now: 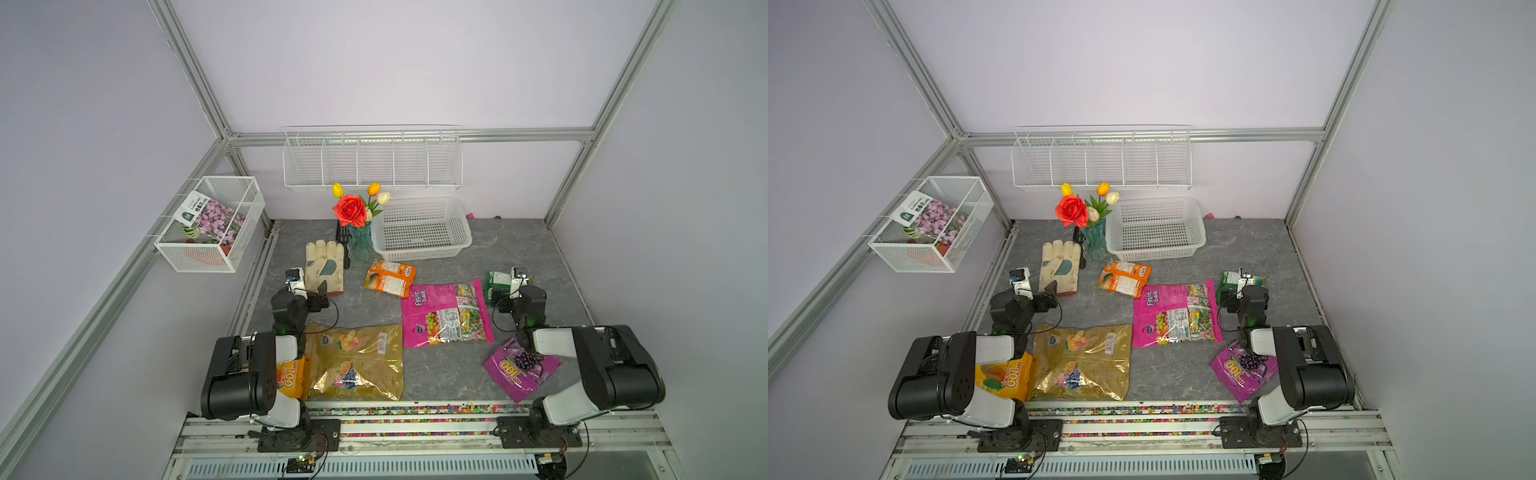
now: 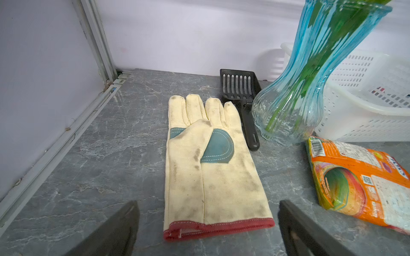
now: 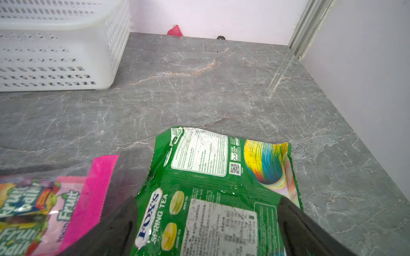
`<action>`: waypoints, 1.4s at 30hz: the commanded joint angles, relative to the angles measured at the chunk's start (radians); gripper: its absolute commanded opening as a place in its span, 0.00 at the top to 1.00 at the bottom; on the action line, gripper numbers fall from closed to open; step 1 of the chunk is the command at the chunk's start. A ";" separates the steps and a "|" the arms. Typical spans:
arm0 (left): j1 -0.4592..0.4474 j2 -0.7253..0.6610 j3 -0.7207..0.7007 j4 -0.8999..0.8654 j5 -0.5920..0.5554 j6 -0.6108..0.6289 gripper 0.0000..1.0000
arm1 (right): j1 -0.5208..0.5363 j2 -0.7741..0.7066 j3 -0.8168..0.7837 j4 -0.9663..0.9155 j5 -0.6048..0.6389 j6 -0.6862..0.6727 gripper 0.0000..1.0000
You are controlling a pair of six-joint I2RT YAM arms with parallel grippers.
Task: Put the candies in the basket
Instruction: Move the basket to the center of the board.
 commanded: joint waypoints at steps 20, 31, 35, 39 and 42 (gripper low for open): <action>0.020 -0.004 0.009 0.012 0.029 0.003 0.00 | -0.007 -0.017 0.005 0.014 -0.008 0.009 0.01; 0.022 -0.072 0.009 -0.040 0.087 0.031 0.00 | -0.007 -0.332 -0.052 -0.215 0.115 0.115 0.01; 0.007 -0.238 0.036 -0.245 0.081 0.005 0.00 | 0.004 -0.552 -0.016 -0.440 0.055 0.150 0.01; -0.089 -0.393 0.037 -0.375 0.018 -0.052 0.00 | -0.002 -0.683 0.090 -0.763 0.376 0.568 0.01; -0.180 -0.473 0.143 -0.599 -0.129 -0.227 0.00 | -0.043 -0.663 0.201 -1.145 0.552 0.984 0.02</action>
